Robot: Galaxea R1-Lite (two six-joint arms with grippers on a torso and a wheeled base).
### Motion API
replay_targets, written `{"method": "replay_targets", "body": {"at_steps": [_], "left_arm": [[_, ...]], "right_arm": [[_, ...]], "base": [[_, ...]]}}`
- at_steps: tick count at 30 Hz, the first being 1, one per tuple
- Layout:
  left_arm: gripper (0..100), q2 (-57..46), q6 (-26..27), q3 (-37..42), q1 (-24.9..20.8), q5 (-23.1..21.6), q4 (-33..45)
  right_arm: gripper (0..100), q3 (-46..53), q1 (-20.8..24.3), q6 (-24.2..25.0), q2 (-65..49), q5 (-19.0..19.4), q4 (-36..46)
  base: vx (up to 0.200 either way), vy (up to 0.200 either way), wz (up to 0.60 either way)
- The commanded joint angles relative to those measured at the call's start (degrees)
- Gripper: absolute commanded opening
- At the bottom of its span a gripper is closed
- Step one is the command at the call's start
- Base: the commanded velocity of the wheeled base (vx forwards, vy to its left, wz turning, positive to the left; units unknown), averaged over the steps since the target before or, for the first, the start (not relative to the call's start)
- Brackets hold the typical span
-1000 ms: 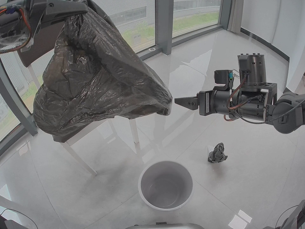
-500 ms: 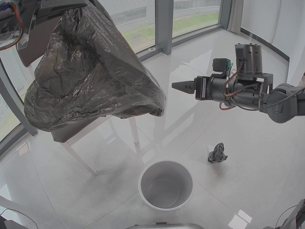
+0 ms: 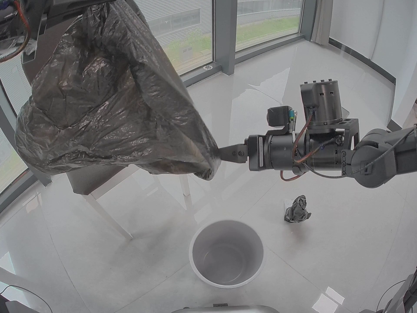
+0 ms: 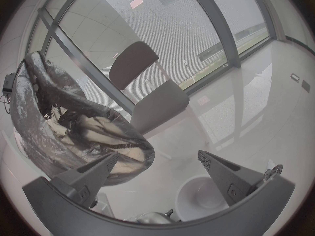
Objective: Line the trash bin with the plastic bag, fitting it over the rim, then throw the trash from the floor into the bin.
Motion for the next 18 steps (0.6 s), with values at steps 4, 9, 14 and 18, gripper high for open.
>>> {"method": "replay_targets", "body": {"at_steps": [4, 9, 14, 18], "left_arm": [[0, -1.7, -2.4, 0.3, 0.0, 0.2, -1.1], [0, -1.4, -3.3, 0.5, -0.4, 0.0, -2.0], [0, -1.1, -3.6, 0.5, -2.1, -0.2, -4.2], [0, -1.2, -4.8, 0.6, -2.7, -2.4, -5.7]], "right_arm": [[100, 2.0, 3.2, 0.2, -0.9, 2.7, -0.6], [100, 0.7, 3.4, 0.6, 3.0, 2.9, -3.6], [100, -1.4, 3.5, 3.0, 6.1, 4.0, -7.9], [100, -5.0, 3.3, 5.0, 7.9, 4.0, -8.5]], "base": [[0.0, 0.0, 0.0], [0.0, 0.0, 0.0], [0.0, 0.0, 0.0], [0.0, 0.0, 0.0]]}}
